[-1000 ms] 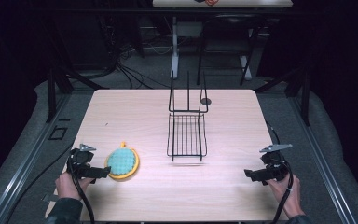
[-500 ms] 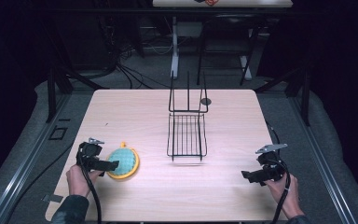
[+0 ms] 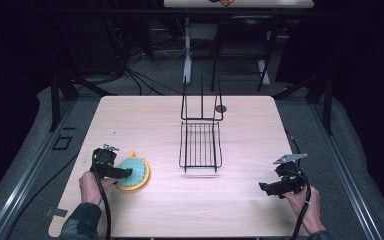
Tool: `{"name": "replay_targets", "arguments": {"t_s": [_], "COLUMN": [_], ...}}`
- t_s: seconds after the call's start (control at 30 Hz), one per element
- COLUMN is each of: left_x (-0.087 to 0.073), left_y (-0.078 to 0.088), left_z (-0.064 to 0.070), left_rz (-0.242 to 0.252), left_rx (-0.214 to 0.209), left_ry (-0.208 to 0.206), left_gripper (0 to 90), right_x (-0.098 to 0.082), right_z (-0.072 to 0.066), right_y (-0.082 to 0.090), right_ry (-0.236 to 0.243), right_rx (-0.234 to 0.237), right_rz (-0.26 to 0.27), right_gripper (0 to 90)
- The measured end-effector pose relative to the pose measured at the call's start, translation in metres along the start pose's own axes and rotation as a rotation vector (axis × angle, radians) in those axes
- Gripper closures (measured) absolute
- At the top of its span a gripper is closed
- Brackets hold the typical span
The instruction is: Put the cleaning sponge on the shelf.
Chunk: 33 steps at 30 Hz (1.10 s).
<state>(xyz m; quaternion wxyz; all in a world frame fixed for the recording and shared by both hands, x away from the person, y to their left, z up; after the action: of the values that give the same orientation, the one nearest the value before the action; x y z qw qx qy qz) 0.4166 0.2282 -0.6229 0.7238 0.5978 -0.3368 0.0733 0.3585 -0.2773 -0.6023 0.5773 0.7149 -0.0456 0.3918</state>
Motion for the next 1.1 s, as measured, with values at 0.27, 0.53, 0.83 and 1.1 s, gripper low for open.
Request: {"name": "replay_targets", "arguments": {"t_s": [0.27,0.53,0.83,1.1], "left_x": [-0.002,-0.003,-0.004,-0.004], "left_y": [0.0,0.001,0.002,0.003], "left_z": [0.001,0.004,0.003,0.006], "left_rz": [0.0,0.008,0.031,0.023], "left_rx": [-0.045,-0.045,-0.072,-0.035], "left_ry": [0.016,0.002,0.05,0.024], "left_gripper": [30.2,37.9,42.5,50.6], "right_x": [0.0,-0.001,0.0,0.0], "right_z": [-0.002,-0.002,-0.001,-0.001], "right_y": [-0.002,0.001,0.007,0.009], "right_ry": [-0.003,-0.001,-0.002,-0.016], "right_rx": [0.01,0.007,-0.009,-0.008], "right_rz": [-0.003,-0.007,0.002,0.007], "right_gripper": [9.4,9.4,9.2,8.9]}}
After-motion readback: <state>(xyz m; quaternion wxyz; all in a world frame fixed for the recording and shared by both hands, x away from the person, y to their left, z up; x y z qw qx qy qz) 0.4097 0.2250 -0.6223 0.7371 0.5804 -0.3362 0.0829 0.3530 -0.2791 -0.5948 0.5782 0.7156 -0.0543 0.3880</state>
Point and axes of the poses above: each handheld gripper's, and its own axes: y roughly backward along the jaws, x roughly out of its top, z roughly to its right, the point moved 9 cm from there along -y, roughly forward along the jaws, and after that the axes turned 3 degrees about z, right-handed, at the moved point
